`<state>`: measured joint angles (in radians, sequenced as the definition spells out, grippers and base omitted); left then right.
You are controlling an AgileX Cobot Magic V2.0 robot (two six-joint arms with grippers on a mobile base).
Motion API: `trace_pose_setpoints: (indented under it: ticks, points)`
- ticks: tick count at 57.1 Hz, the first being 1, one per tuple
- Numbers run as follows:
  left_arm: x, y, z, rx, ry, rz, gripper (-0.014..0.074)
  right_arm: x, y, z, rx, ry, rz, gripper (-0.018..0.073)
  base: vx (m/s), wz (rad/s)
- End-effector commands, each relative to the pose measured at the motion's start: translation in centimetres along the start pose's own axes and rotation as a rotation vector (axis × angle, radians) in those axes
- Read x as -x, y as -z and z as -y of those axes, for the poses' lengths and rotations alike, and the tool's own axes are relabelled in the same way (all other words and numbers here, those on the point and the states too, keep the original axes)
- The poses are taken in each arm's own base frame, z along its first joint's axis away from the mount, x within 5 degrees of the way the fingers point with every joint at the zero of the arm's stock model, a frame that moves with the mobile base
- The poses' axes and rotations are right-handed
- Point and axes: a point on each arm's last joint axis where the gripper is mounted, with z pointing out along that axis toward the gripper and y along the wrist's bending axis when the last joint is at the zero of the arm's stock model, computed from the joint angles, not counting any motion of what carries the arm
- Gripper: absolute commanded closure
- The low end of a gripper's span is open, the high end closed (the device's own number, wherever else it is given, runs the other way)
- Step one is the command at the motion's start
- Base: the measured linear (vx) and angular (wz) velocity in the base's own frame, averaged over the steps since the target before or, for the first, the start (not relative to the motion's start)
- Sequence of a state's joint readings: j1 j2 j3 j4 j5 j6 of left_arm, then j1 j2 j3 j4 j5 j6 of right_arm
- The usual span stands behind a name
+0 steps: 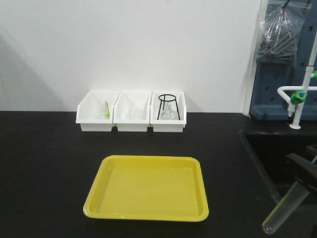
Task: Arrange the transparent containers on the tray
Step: 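Drive the base to the yellow tray holding both tubes upright, then lower the right-held tube into the yellow tray and open the right gripper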
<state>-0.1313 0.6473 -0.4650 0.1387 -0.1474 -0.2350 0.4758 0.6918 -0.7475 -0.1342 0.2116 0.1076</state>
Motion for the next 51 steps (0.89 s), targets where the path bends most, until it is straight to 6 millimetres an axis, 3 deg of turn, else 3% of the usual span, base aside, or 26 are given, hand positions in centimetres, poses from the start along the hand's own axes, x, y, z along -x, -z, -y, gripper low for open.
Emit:
trace_pose_setpoints:
  ticks: [1,51]
  points:
    - [2.03,0.14,0.36,-0.026,0.014,0.117,0.0461,1.64,0.28,0.04,0.001,0.008,0.108,0.0571,0.36,-0.03]
    - [2.03,0.14,0.36,-0.027,0.014,0.117,0.0461,1.63,0.28,0.04,0.001,0.008,0.107,0.0571,0.30,-0.04]
